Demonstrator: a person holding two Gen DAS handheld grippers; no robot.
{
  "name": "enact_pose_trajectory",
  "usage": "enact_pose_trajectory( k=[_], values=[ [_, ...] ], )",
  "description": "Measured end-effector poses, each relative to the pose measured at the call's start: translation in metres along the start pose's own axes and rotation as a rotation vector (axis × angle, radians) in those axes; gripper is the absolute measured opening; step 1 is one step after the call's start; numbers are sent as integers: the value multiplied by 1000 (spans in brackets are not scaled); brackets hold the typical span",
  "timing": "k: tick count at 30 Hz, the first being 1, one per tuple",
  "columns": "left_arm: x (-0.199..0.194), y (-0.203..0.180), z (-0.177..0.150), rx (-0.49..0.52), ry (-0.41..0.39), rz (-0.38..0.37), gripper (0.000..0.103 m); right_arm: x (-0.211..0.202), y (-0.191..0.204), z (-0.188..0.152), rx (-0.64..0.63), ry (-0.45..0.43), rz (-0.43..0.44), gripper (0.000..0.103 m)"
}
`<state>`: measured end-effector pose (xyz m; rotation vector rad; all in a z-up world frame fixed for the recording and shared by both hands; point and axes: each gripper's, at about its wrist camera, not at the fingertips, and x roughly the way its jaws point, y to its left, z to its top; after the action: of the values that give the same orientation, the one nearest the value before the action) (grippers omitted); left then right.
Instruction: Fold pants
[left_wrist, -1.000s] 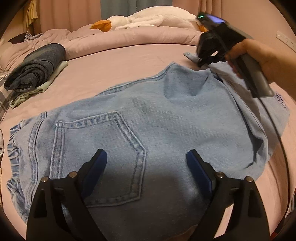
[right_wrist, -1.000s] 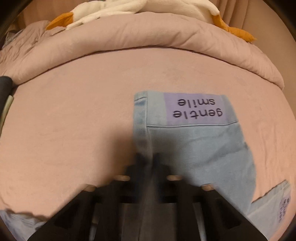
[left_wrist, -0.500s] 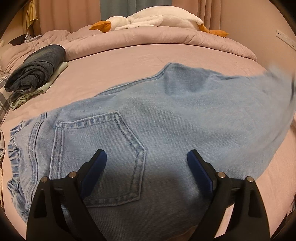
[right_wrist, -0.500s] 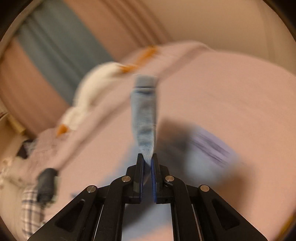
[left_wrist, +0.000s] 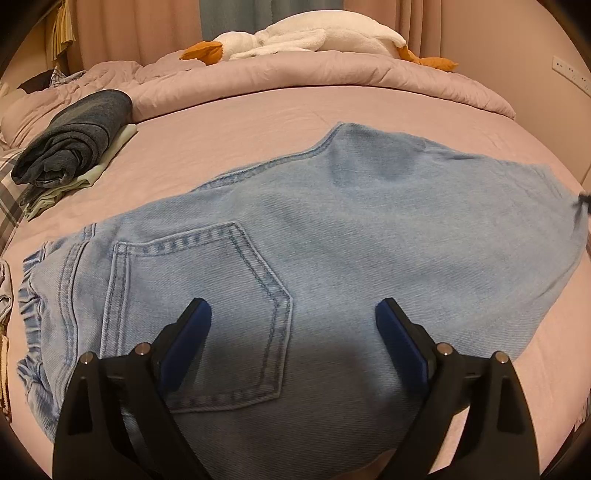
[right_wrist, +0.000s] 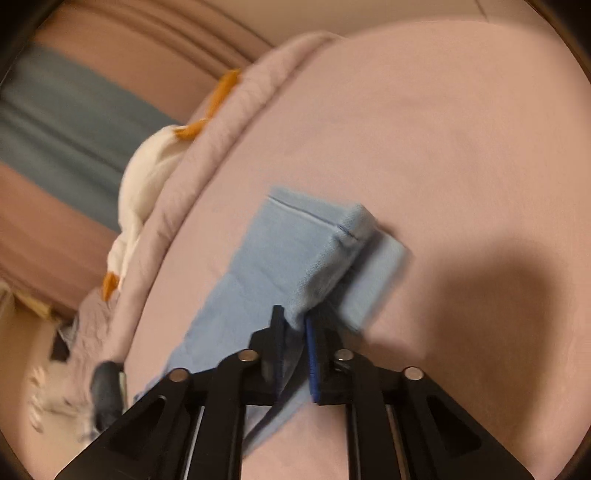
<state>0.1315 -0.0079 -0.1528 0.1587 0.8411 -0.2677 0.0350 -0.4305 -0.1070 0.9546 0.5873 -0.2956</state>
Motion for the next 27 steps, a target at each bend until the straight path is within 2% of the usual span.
enact_pose_trajectory(
  k=[2, 4, 5, 6, 7, 9, 10, 12, 13, 15, 17, 19, 20, 21, 22, 23, 24, 25, 26, 27],
  values=[
    [0, 0, 0, 1, 0, 2, 92, -11, 5, 0, -35, -56, 30, 10],
    [0, 0, 0, 0, 0, 1, 92, -11, -2, -1, -37, -78, 15, 10],
    [0, 0, 0, 0, 0, 1, 92, -3, -10, -2, -32, -59, -15, 10],
    [0, 0, 0, 0, 0, 1, 92, 11, -23, -3, -20, -11, -85, 11],
    [0, 0, 0, 0, 1, 0, 92, 24, -37, -4, 10, 48, -145, 4],
    [0, 1, 1, -4, 10, -6, 92, 16, -50, -4, 81, 20, -66, 6],
    [-1, 2, 3, -6, 20, -9, 92, 10, -50, -2, 93, 3, -82, 15],
    [-6, 5, 7, -13, 46, -20, 92, -7, -41, 3, 40, -52, -214, 35],
    [-11, 9, 9, -27, 43, -36, 91, -15, -32, 4, -11, -90, -255, 35],
    [-19, 15, 12, -60, 21, -61, 91, -24, -5, -1, -152, -128, -246, 35],
    [-28, 26, 17, -94, -14, -72, 91, -12, 26, -17, -295, -64, -160, 35],
    [-33, 38, 21, -114, -41, -38, 91, 16, 63, -47, -468, 49, -57, 35],
    [-35, 48, 21, -121, -52, 1, 92, 31, 76, -64, -550, 112, -33, 35],
    [-35, 57, 20, -123, -51, 38, 92, 51, 86, -78, -621, 182, -44, 35],
    [-32, 67, 18, -126, -34, 50, 83, 73, 93, -93, -690, 272, -88, 36],
    [-28, 76, 16, -126, -8, 45, 69, 95, 99, -109, -771, 312, -188, 36],
    [-28, 81, 14, -113, 2, 50, 63, 97, 111, -114, -829, 279, -227, 37],
    [-29, 82, 13, -89, 2, 44, 62, 101, 129, -116, -879, 284, -288, 37],
    [-32, 82, 14, -72, 3, 30, 62, 102, 146, -118, -903, 271, -308, 37],
    [-34, 82, 15, -66, 5, 21, 63, 102, 166, -120, -929, 254, -264, 37]
  ],
)
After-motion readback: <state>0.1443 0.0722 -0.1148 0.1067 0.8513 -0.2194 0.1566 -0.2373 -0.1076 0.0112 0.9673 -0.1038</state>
